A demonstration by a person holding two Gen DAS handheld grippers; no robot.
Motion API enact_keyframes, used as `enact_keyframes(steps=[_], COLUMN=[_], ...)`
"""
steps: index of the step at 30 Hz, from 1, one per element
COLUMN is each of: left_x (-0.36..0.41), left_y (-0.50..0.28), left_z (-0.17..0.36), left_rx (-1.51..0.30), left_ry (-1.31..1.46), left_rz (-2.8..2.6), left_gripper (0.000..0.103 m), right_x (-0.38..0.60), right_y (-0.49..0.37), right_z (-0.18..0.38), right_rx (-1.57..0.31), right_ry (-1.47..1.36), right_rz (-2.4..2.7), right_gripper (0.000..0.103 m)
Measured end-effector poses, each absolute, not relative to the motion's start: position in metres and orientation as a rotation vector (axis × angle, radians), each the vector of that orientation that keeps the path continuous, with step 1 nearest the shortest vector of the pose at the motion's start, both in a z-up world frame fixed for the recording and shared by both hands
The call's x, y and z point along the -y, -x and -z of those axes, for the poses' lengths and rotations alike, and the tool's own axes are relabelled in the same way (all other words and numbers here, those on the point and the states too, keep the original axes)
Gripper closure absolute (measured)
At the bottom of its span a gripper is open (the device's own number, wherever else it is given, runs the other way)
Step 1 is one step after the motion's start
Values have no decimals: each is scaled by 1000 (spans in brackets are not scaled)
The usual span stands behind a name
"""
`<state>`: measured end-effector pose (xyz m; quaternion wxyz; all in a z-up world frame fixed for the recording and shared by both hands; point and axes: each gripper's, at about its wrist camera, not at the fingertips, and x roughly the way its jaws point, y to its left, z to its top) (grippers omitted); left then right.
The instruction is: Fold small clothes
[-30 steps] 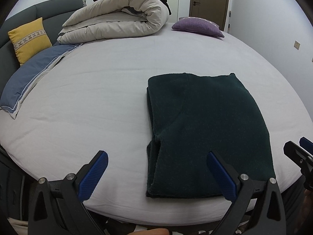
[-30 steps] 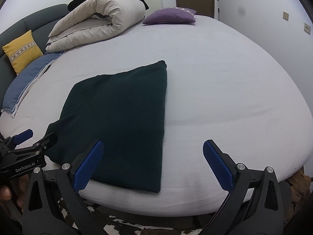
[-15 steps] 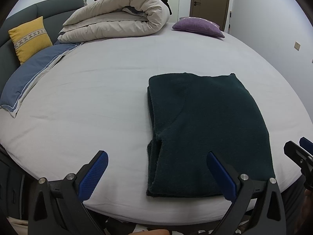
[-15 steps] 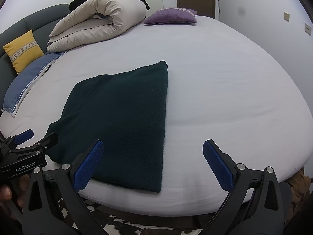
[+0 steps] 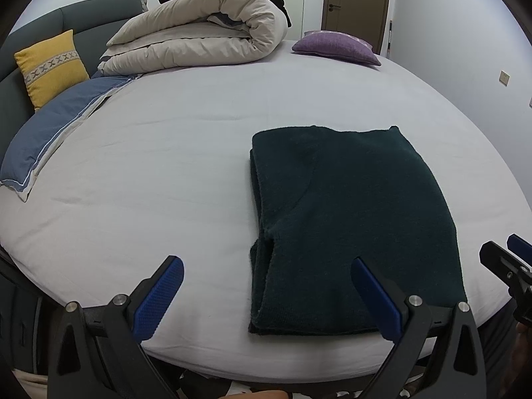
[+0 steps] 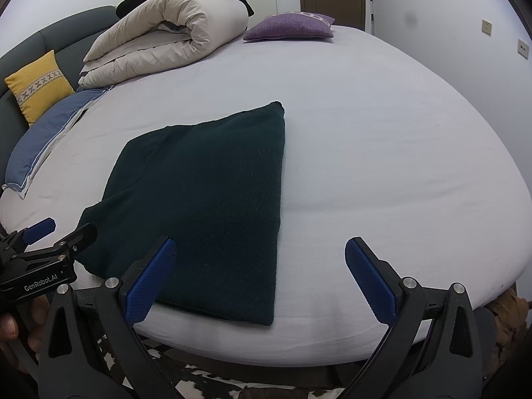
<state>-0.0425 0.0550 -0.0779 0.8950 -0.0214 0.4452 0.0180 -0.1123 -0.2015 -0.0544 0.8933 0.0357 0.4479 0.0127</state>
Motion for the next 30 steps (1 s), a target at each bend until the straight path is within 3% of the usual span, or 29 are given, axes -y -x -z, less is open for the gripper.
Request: enact_keyframes(steps=[30], left_x=[-49], left_y=[42], left_z=[77], left_rx=[-914], left_ry=[39], left_rz=[-36], left_gripper=[0], right_x=[201], right_y=[115], right_z=[57], right_rx=[-932], right_ry=[-83], right_rz=[-23], right_gripper=[0])
